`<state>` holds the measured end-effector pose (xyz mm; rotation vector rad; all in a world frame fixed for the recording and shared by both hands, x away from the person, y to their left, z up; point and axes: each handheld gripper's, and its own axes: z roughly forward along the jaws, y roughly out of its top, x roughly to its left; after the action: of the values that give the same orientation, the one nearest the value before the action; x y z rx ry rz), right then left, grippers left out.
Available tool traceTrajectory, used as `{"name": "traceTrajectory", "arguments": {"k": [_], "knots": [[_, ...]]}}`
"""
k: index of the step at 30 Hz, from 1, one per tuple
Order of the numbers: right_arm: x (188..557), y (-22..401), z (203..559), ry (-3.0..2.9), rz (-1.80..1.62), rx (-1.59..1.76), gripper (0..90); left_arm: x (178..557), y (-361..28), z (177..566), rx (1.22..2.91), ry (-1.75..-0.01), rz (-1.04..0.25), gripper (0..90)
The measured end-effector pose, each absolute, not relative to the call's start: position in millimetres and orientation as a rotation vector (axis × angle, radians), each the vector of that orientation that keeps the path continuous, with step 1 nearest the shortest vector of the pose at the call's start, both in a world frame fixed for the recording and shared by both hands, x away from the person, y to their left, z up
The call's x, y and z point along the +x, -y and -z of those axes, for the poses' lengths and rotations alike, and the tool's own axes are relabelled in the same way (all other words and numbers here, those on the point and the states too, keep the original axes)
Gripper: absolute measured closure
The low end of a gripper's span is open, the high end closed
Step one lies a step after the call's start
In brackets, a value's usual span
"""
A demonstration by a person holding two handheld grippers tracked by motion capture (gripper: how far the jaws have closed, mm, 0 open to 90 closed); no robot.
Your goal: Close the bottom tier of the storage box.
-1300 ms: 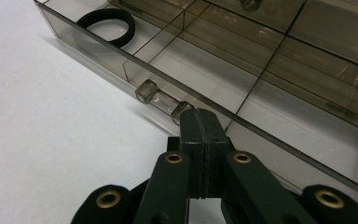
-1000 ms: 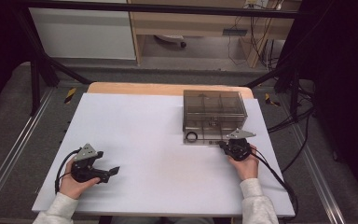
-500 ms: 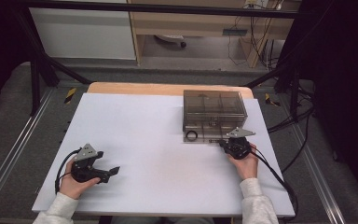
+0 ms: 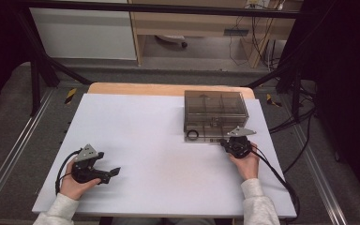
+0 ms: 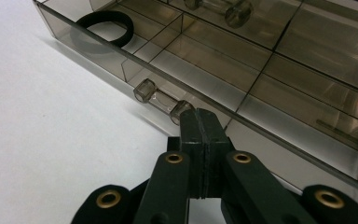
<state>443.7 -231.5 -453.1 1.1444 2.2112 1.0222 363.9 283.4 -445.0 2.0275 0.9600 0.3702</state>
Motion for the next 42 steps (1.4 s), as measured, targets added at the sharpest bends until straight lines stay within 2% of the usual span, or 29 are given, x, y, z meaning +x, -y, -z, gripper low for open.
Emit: {"name": "traceTrajectory", "arguments": {"k": [42], "knots": [[456.6,231.9,453.8,-2.2,-1.018,1.152,90.0,364.2,-284.2,445.4,2.029,-0.962,-0.371,4.2]]}}
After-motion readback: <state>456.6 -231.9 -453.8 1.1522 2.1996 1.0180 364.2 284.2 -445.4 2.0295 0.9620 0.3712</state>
